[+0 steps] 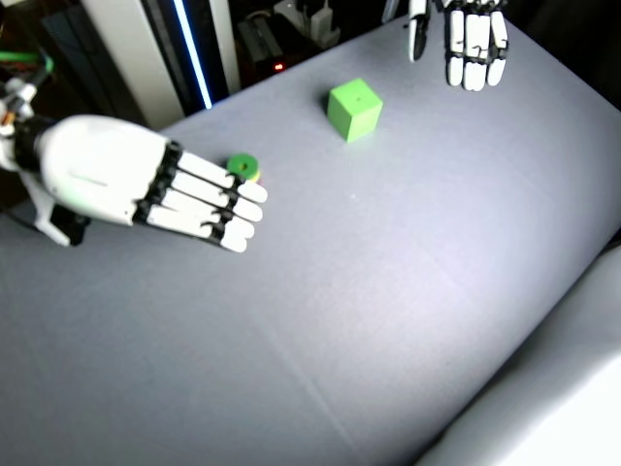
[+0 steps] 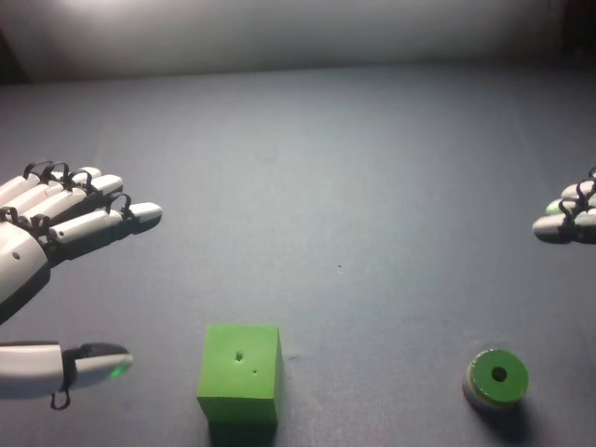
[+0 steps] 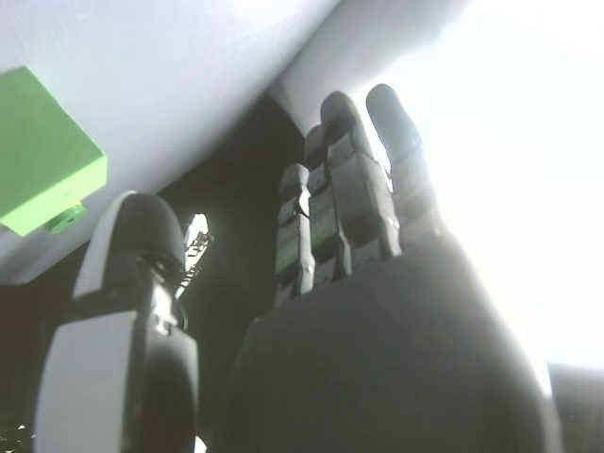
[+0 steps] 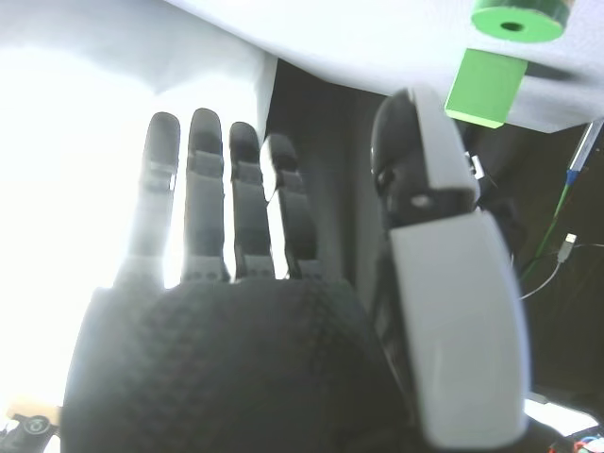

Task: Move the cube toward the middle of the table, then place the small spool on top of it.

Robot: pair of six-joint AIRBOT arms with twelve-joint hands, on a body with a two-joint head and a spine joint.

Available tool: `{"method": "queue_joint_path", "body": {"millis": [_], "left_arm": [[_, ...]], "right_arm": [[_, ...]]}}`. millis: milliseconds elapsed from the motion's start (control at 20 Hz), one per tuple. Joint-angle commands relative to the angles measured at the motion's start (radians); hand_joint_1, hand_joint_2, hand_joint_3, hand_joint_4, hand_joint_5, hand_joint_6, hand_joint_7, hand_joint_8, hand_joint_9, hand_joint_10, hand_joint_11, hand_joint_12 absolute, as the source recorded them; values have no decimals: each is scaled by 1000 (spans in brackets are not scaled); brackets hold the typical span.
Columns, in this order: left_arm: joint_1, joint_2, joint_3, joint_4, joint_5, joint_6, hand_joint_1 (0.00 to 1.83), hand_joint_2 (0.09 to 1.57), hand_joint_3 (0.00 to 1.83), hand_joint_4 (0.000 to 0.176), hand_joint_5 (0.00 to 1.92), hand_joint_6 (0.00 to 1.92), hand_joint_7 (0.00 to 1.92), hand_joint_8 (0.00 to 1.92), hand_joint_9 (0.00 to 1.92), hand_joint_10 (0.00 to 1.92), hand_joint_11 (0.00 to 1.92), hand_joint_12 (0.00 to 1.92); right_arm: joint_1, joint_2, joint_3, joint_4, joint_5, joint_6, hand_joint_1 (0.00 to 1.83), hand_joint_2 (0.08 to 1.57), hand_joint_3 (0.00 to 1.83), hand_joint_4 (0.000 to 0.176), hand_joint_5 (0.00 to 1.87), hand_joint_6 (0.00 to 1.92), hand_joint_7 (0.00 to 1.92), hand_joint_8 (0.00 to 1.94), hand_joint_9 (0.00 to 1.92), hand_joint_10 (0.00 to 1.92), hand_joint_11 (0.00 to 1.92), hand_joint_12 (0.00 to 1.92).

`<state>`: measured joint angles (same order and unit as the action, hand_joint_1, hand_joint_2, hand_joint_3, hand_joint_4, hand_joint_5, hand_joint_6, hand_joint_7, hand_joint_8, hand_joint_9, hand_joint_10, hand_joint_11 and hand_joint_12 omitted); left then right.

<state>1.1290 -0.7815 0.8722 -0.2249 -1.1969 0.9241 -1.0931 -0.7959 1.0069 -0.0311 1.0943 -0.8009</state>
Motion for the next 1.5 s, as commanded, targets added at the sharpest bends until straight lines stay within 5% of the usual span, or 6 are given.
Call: {"method": "queue_joint_path", "body": {"millis": [0,650,1100,1250,1400,1450], "left_arm": [[-3,3,-1,1,-119,-1,610,930,4,176,234,3,127,3,65,7,0,438],[-150,-63,17,337,84,-150,521,819,3,176,273,3,240,0,233,2,0,638],[-237,-176,60,303,253,7,661,828,0,166,270,1,248,3,274,8,0,692],[-247,-198,72,299,263,7,843,925,3,125,413,3,412,6,537,32,58,1085],[-260,-215,85,297,261,-4,1146,1109,0,13,731,2,785,20,655,650,245,1350],[-268,-223,91,297,261,-4,1278,1194,0,2,770,1,761,1086,596,863,322,1336]], "right_arm": [[13,0,2,21,116,8,687,1339,10,0,496,4,454,6,410,25,146,708],[21,-2,2,18,116,8,723,1344,0,0,509,2,450,4,423,5,169,714],[21,-4,2,18,116,8,601,1371,3,0,500,0,454,0,441,3,215,708],[21,-4,2,18,116,8,698,1361,0,0,515,3,455,3,441,4,208,724],[21,-4,2,18,116,8,741,1362,0,0,529,1,461,1,450,2,229,688],[21,-4,3,18,116,8,745,1365,1,0,533,2,466,2,451,2,223,686]]}}
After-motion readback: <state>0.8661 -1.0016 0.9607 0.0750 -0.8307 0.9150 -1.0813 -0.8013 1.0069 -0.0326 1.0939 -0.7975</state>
